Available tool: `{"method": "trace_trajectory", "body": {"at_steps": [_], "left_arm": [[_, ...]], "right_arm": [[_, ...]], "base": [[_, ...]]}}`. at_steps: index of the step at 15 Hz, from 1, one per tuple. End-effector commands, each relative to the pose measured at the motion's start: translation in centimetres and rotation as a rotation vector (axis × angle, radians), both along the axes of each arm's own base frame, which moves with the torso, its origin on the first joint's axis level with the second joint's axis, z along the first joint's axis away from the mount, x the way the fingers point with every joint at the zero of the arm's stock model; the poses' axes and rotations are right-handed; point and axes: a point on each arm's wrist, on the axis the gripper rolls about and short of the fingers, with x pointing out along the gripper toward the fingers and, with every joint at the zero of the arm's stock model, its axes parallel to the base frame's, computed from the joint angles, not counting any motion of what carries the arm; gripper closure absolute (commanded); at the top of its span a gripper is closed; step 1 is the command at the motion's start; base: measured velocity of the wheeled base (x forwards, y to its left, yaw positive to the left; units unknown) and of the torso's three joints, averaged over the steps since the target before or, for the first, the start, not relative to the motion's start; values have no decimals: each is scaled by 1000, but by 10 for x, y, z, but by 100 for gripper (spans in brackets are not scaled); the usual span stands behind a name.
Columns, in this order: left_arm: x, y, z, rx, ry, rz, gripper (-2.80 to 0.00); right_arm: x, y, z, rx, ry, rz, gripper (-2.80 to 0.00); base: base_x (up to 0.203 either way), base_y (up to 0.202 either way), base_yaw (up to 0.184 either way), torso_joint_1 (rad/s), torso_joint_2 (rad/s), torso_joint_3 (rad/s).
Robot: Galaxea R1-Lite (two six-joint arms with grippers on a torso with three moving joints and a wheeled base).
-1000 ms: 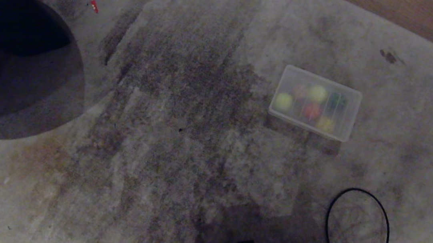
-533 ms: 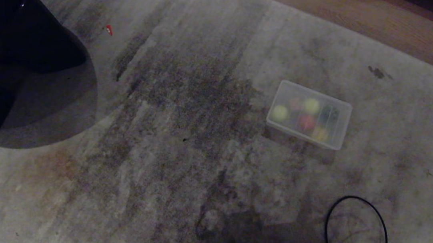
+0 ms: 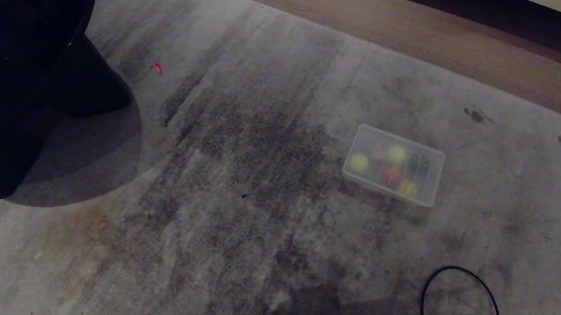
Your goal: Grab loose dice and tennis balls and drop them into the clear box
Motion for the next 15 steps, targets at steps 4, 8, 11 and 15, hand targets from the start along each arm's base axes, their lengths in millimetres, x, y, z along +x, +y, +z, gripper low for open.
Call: {"method": "trace_trajectory", "body": {"at_steps": [4, 8, 11, 15], "left_arm": [[0, 0, 0, 0, 1, 0, 0], [0, 0, 0, -1, 2, 0, 0], [0, 0, 0, -2, 1, 0, 0], [0, 0, 0, 0, 1, 0, 0]], "right_arm": [[0, 0, 0, -2, 3, 1, 0], [0, 0, 0, -2, 3, 1, 0], [0, 0, 0, -2, 3, 1, 0], [0, 0, 0, -2, 3, 1, 0]], "base": [[0, 0, 0, 3, 1, 204], [0, 0, 0, 3, 0, 206], [0, 0, 0, 1, 3, 201], [0, 0, 0, 3, 0, 204]]}}
